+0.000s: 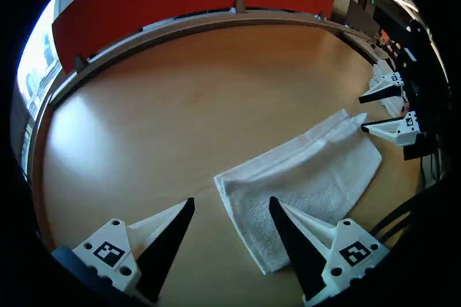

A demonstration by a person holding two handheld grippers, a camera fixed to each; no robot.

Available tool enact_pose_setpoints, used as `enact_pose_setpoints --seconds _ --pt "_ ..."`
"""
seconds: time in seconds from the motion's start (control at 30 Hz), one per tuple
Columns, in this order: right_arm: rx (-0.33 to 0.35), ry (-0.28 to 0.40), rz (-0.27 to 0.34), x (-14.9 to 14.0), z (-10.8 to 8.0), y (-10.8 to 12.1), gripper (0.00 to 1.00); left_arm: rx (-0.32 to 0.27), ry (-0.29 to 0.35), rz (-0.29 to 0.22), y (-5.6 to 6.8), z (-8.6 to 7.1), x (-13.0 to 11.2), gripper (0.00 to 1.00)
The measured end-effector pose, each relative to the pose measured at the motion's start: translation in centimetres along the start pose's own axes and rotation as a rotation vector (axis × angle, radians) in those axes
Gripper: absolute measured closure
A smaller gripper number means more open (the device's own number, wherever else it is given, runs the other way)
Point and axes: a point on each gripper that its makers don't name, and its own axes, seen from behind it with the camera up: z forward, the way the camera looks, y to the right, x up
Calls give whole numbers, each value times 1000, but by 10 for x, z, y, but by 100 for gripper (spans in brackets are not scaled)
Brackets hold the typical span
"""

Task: Fold towel

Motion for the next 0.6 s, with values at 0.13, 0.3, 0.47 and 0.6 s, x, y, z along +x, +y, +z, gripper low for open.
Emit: enact_pose_setpoints --seconds 0.13,0.3,0.47,0.6 --pt "-4 4 3 0 -2 0 5 8 6 -3 -3 -4 1 4" --pt "1 14 18 0 -7 -5 4 15 11 -6 -3 -9 -3 4" --pt "4 21 32 -5 -17 -12 5 19 13 -18 -1 -17 -10 4" --pt "5 23 38 -12 -25 -17 5 22 11 -33 3 -22 -20 4"
